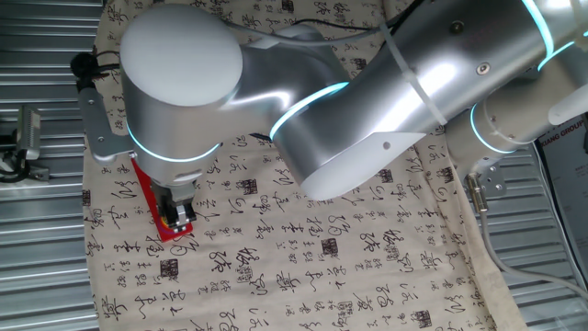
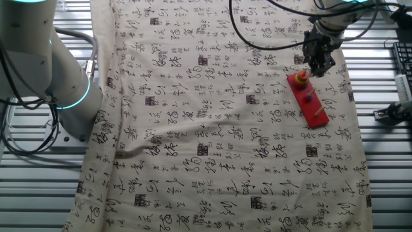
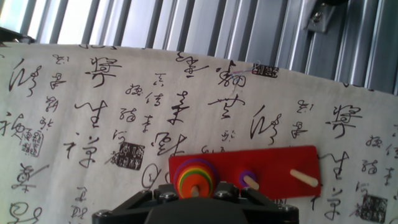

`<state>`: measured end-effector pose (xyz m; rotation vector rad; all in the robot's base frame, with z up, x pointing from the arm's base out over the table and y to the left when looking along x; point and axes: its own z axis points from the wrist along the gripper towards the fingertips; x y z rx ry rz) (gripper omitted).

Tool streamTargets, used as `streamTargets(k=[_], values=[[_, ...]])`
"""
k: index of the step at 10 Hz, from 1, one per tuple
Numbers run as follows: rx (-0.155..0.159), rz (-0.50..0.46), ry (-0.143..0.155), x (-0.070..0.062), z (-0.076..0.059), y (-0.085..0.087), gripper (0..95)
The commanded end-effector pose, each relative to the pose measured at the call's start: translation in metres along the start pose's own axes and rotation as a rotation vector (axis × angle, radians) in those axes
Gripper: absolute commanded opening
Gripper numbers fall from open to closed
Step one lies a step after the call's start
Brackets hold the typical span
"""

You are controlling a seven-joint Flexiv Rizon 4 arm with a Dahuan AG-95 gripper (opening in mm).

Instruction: Take out one Hanoi block and throw it aside

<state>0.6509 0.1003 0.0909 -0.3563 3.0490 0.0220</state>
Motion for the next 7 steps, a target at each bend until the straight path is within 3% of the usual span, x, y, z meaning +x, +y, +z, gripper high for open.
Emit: streamTargets(k=[1,7], values=[[0.0,0.0,-0.001,-0.0003,0.0009,0.0001,38.0],[0.004,0.003,-0.005,-0.0014,0.0062,0.0002,38.0]])
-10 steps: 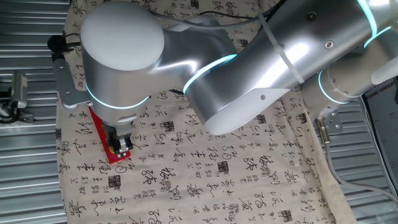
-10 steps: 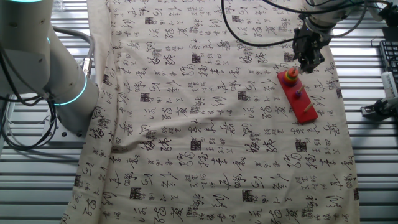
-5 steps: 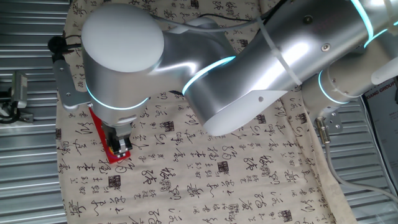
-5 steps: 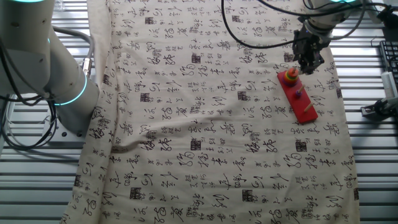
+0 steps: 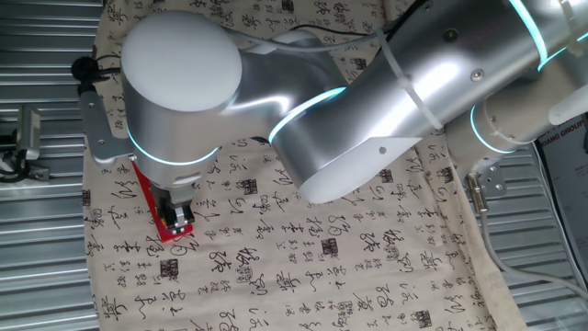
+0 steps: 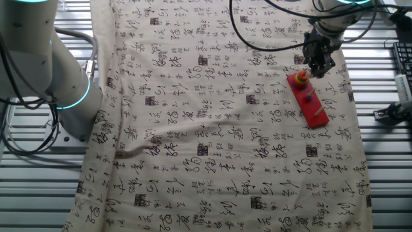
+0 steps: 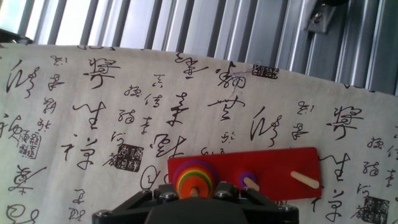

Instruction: Take out one Hanoi block and throw it aside

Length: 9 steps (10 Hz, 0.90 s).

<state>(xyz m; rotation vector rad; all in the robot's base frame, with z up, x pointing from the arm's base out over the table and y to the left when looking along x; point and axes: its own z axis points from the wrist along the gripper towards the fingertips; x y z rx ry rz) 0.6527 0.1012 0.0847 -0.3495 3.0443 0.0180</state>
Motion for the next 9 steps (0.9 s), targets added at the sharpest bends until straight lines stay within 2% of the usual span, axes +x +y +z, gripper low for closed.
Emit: streamTargets(k=[1,9], values=[[0.0,-0.001,-0.003,-0.0001,0.0011,-0.0001,38.0],[0.004,0.012,-0.01,0.0001,0.0085,0.0034,38.0]])
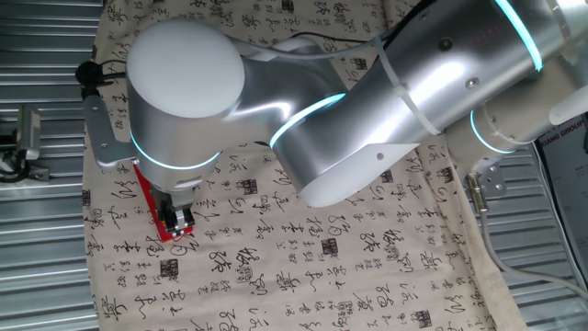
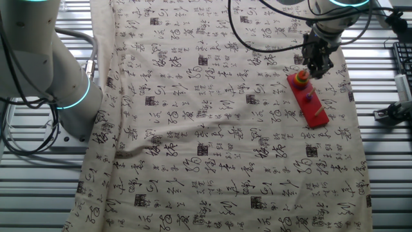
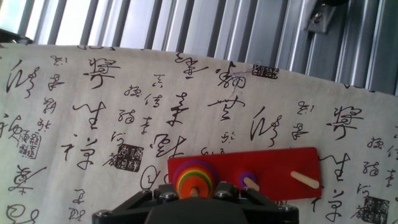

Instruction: Take out one Hanoi block and throw it aside

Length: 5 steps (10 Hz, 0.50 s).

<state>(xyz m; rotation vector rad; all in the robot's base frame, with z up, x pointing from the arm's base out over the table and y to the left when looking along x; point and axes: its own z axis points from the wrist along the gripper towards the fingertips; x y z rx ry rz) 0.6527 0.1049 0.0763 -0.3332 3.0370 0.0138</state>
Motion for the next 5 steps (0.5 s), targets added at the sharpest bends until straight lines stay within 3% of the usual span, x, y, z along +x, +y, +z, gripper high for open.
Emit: streamTargets(k=[1,5], values=[[0.001,0.004,-0.003,0.0016,0.0013,0.0011,38.0],[0.0,0.003,-0.008,0.0045,0.0037,0.0003,38.0]])
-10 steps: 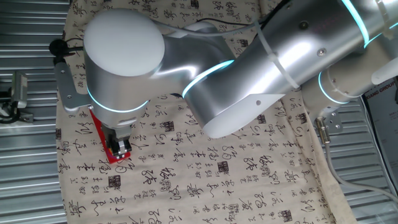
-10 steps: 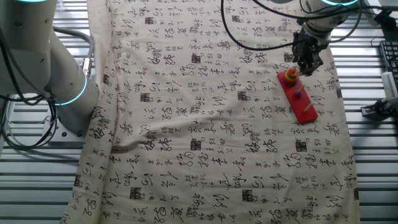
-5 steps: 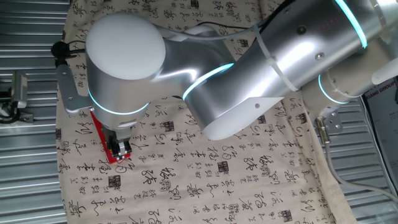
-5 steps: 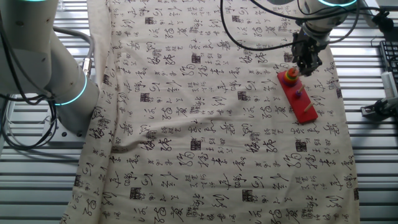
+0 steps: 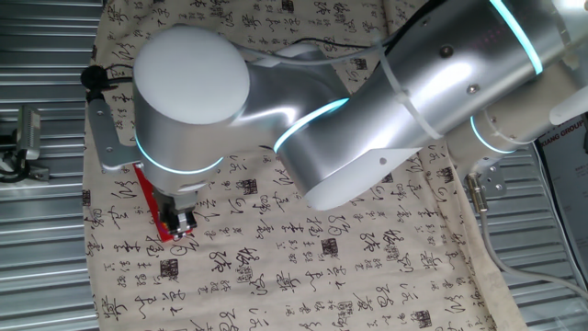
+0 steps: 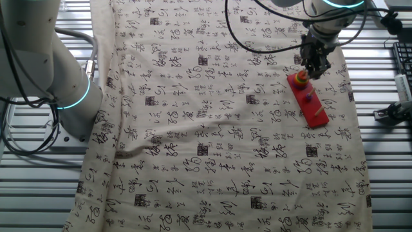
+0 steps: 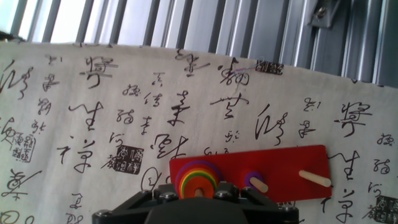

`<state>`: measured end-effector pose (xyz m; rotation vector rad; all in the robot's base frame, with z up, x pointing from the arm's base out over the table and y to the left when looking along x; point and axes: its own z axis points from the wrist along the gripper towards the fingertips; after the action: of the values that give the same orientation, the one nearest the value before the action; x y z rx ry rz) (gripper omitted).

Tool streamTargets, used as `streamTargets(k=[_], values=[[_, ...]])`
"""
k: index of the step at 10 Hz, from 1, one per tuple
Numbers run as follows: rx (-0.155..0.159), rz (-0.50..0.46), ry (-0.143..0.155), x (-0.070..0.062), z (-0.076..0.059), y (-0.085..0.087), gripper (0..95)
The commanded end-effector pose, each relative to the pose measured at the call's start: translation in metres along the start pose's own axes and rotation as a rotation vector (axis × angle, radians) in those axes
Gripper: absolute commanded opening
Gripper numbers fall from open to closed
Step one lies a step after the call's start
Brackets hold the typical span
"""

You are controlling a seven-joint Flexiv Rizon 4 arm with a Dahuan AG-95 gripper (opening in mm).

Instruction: Take out one Hanoi block and throw it aside

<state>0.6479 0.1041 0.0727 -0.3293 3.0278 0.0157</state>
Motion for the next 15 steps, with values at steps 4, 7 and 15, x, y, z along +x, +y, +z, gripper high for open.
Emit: streamTargets(k=[4,7,15], values=[[0.0,-0.001,0.0,0.0007,0.0024,0.0,38.0],[0.0,-0.004,-0.003,0.0025,0.0044,-0.0002,38.0],[0.0,-0.004,-0.003,0.003,0.0081,-0.0001,38.0]])
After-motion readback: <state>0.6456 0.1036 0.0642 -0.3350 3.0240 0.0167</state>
